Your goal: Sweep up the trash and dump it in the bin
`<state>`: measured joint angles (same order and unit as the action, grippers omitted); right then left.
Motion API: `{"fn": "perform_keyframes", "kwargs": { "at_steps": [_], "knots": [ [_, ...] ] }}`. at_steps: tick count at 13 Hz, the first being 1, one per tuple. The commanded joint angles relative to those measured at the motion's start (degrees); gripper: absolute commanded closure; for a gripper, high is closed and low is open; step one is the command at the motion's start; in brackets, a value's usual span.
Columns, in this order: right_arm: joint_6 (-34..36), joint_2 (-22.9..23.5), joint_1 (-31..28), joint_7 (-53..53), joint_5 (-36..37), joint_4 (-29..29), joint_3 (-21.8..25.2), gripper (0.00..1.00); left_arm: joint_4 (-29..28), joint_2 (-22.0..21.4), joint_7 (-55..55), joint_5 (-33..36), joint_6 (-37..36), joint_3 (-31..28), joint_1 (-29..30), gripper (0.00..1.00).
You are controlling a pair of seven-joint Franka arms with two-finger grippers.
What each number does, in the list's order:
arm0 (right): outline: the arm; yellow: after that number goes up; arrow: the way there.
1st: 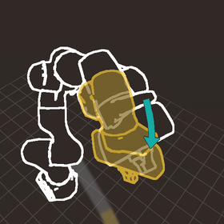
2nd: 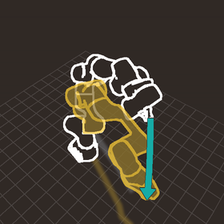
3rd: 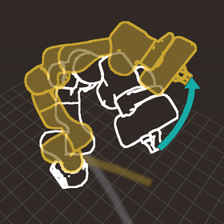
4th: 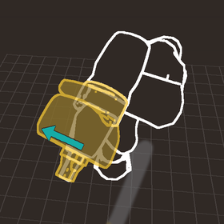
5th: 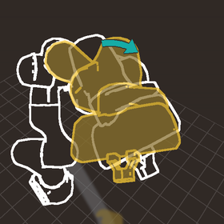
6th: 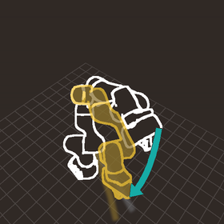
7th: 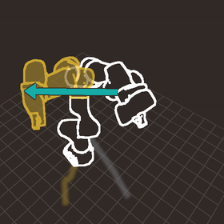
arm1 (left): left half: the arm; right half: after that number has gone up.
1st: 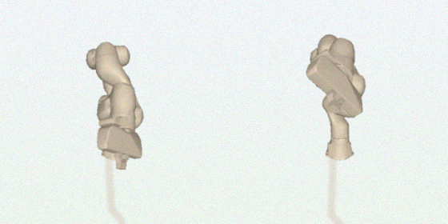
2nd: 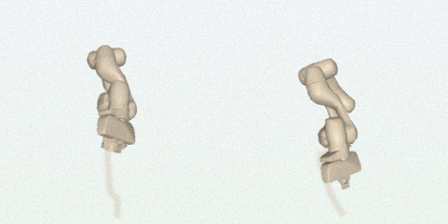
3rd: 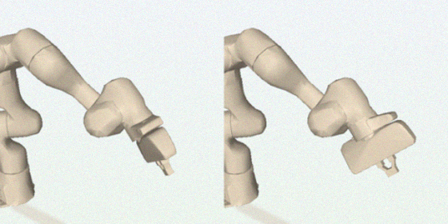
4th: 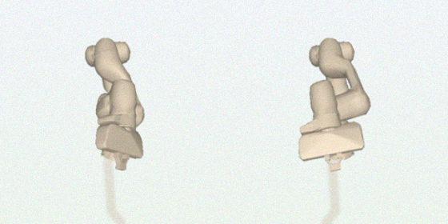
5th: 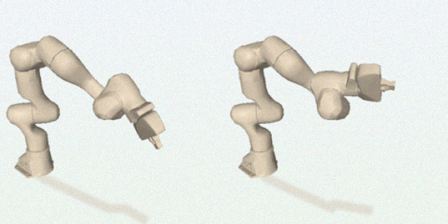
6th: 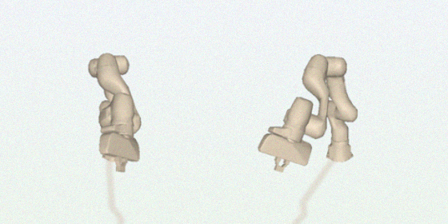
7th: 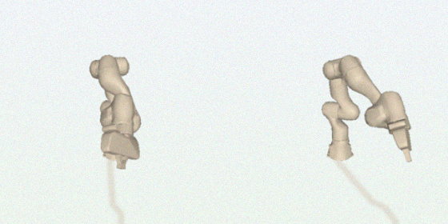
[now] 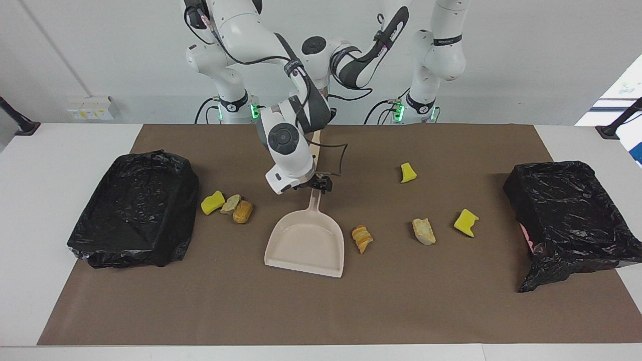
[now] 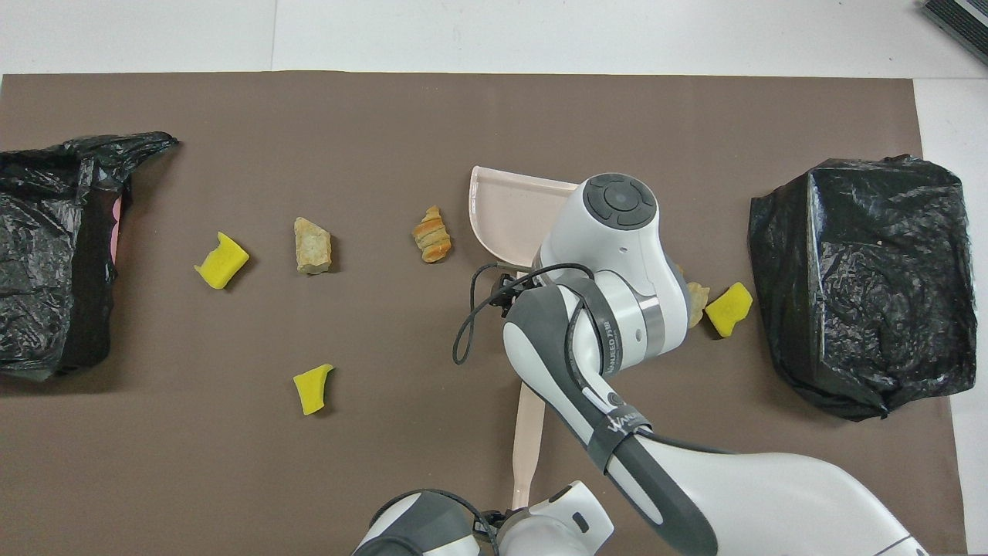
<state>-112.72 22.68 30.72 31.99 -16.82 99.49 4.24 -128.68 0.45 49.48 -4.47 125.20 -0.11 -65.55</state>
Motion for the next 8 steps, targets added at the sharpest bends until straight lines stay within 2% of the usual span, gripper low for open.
{"fn": "perform_keyframes", "kwargs": {
  "at_steps": [1,2,4,8],
  "knots": [
    [-1.5,-1.4,0.1,-1.0,-1.1,1.5,-0.1,0.33,1.0,-3.4,-0.1,-0.9,-5.9,-0.9,0.5,1.0],
    [-1.6,-1.3,0.1,-0.9,-1.1,1.5,-0.1,0.47,1.0,-4.7,-0.1,-0.9,-7.7,-1.4,0.7,1.0],
    [-1.5,-1.4,0.4,-1.4,-1.2,1.4,-0.2,0.99,1.2,-6.2,-0.7,0.1,-13.5,-1.6,3.1,1.0],
    [-1.1,-1.1,0.3,-1.3,-2.3,0.4,-0.4,1.0,0.4,-9.8,-7.1,3.1,-22.5,-1.6,12.4,1.0]
  ]
}}
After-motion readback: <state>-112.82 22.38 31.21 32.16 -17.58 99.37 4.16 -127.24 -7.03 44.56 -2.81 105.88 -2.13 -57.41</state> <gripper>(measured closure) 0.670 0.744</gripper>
